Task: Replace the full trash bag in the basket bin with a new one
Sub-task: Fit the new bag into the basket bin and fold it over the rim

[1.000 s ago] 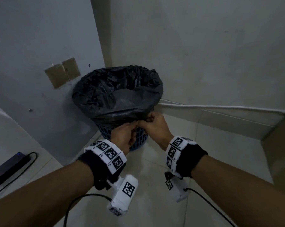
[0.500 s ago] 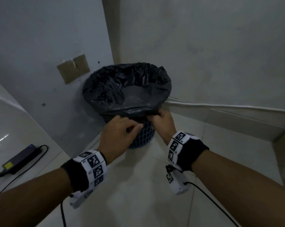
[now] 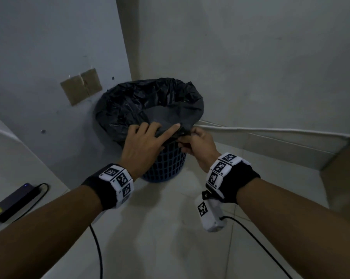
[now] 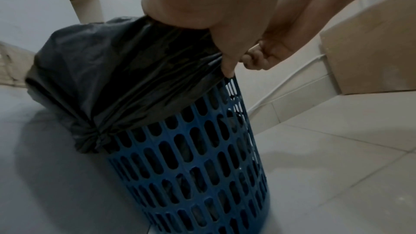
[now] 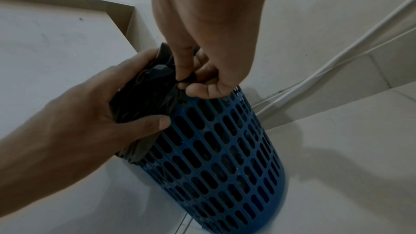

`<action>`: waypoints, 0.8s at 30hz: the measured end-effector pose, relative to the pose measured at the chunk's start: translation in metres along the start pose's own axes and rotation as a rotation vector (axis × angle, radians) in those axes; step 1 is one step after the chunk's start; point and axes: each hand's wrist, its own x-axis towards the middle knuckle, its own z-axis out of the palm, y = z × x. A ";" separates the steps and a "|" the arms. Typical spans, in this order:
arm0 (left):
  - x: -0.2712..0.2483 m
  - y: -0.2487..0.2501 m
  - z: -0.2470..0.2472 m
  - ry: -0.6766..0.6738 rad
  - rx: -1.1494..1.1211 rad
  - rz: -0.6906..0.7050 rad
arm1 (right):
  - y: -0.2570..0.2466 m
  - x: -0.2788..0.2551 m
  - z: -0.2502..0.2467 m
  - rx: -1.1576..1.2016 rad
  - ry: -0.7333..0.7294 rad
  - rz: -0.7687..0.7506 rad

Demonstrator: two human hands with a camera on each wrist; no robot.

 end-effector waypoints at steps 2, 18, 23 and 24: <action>0.004 -0.003 0.003 0.038 -0.012 0.007 | 0.000 -0.001 -0.003 -0.035 0.002 -0.006; 0.006 0.001 -0.001 -0.052 -0.024 -0.018 | 0.017 0.018 0.020 -0.316 0.224 0.041; 0.008 -0.001 0.001 -0.032 0.014 -0.026 | 0.010 0.010 0.014 -0.190 0.157 0.058; 0.009 -0.001 0.002 -0.020 0.005 -0.023 | 0.008 0.008 0.012 -0.154 0.148 0.045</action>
